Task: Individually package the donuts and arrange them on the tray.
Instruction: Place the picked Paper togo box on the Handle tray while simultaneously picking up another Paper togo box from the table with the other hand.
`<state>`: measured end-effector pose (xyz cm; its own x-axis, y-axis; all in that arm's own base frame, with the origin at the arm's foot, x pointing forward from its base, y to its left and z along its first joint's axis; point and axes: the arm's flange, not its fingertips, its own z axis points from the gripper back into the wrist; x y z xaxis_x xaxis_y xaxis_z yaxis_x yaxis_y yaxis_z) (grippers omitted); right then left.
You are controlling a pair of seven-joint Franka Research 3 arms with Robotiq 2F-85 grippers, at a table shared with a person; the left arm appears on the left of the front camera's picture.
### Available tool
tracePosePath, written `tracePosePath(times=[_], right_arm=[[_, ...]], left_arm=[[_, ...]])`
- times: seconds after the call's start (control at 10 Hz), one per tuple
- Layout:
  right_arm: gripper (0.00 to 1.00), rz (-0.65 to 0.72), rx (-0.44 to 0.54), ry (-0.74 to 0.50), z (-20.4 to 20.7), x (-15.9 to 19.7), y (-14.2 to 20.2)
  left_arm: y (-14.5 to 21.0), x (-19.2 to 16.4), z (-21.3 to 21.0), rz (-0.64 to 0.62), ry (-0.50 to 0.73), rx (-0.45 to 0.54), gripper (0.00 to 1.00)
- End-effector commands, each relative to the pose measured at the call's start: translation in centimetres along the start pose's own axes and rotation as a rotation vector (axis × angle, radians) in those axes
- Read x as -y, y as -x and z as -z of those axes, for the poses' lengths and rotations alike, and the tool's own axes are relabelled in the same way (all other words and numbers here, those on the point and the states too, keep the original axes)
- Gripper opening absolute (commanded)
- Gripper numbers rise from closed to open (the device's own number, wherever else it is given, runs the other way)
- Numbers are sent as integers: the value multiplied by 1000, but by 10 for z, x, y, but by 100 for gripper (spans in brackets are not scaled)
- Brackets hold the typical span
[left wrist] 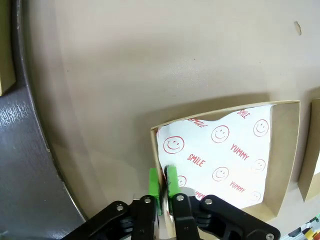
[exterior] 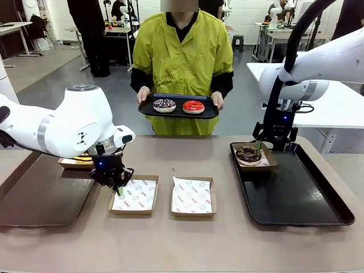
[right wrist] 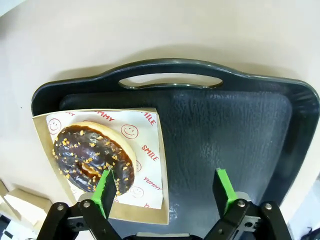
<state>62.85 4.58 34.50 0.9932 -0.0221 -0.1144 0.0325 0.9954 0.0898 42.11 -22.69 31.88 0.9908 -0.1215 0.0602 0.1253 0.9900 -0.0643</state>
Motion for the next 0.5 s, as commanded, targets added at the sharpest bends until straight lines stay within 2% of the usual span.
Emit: tracePosePath(times=[0.0,0.3,0.4], right_arm=[[100,-14,-12,-38,-3,2,0],[100,-22,0,-66,-10,7,10],[100,-106,-33,-147,-20,17,24]], left_arm=[[-2,2,-2,-10,-23,-1,0],[0,2,-6,-18,-23,-1,0],[3,4,-15,-26,-23,-16,0]])
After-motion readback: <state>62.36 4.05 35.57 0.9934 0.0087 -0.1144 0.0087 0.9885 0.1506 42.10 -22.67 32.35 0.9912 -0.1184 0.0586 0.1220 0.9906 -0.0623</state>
